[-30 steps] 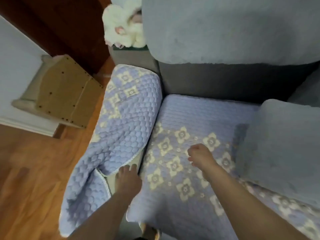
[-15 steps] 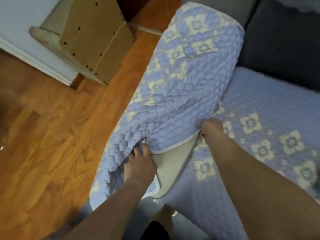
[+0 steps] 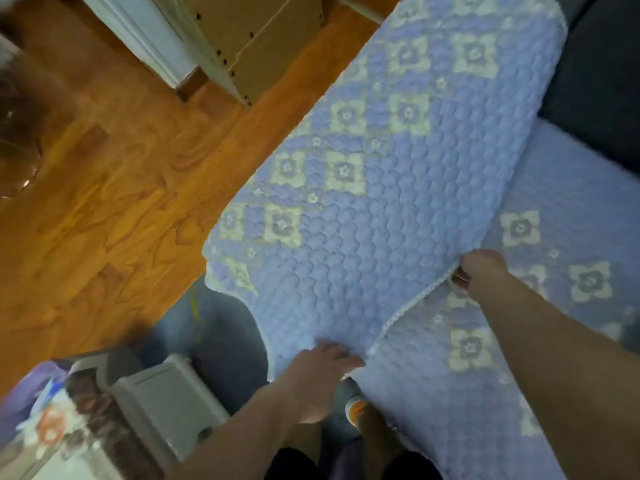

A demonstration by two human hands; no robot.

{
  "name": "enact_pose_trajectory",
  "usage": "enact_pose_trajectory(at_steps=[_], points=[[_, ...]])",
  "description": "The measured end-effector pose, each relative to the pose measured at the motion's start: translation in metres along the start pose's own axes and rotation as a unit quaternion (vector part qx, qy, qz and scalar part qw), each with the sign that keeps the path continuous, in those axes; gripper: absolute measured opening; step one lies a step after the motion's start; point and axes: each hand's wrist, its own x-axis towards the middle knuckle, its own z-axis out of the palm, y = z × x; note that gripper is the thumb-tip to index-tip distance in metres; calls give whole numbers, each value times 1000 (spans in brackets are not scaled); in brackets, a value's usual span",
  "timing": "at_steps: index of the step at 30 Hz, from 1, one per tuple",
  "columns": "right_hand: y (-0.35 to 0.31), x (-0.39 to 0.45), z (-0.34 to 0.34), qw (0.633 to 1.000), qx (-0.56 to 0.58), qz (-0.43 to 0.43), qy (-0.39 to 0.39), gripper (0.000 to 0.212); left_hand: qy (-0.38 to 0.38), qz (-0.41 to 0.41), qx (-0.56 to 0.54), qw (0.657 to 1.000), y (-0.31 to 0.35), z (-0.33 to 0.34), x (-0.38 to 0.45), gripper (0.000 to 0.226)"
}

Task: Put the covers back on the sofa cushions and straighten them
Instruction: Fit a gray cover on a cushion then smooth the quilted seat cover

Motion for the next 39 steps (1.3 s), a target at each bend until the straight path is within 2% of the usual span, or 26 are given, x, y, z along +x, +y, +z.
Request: enact_pose_trajectory(at_steps=[1, 3, 6, 9, 12, 16, 19, 20, 23, 25, 27, 30, 33, 36, 38, 39], points=[[7, 4, 1, 1000, -12, 1, 6, 17, -3, -22, -38, 999, 8, -3, -4, 68], [10, -3, 9, 999, -44, -9, -11, 15, 45, -59, -117, 990, 10, -6, -8, 65], [16, -24, 31, 998, -14, 7, -64, 21, 222, -121, -179, 951, -12, -11, -14, 45], [34, -55, 57, 986, 1, 70, -149, 20, 314, -212, -209, 902, -54, -39, -22, 32], [64, -76, 80, 973, 37, 111, -198, 31, 342, -258, -165, 889, -92, -72, -31, 36], [87, -83, 96, 965, 145, 105, -190, 28, 336, -233, -74, 909, -127, -117, -29, 49], [102, -84, 109, 952, 182, 110, -223, 40, 318, -220, -34, 922, -154, -154, -17, 56], [103, -90, 114, 954, 188, 110, -206, 45, 315, -219, -34, 923, -164, -164, -12, 57], [121, -86, 131, 975, 172, 86, -113, 85, 295, -199, -44, 934, -183, -191, 4, 57], [123, -94, 143, 968, 224, 74, -88, 78, 235, -144, -34, 960, -204, -205, 16, 56], [104, -120, 141, 968, 236, 60, -61, 57, 202, -127, -58, 969, -215, -208, 22, 58], [100, -136, 121, 966, 196, 21, 168, 46, 201, -73, -60, 975, -218, -202, 16, 58], [102, -150, 95, 942, 141, 24, 305, 42, 179, -60, -65, 980, -213, -198, 8, 56], [105, -151, 73, 922, 63, 53, 378, 43, 191, -75, -107, 973, -228, -198, 4, 56], [104, -138, 64, 924, 37, 62, 376, 42, 194, -96, -184, 959, -237, -199, -1, 56], [106, -128, 63, 935, 45, 66, 347, 42, 185, -125, -231, 947, -238, -197, 1, 57]])
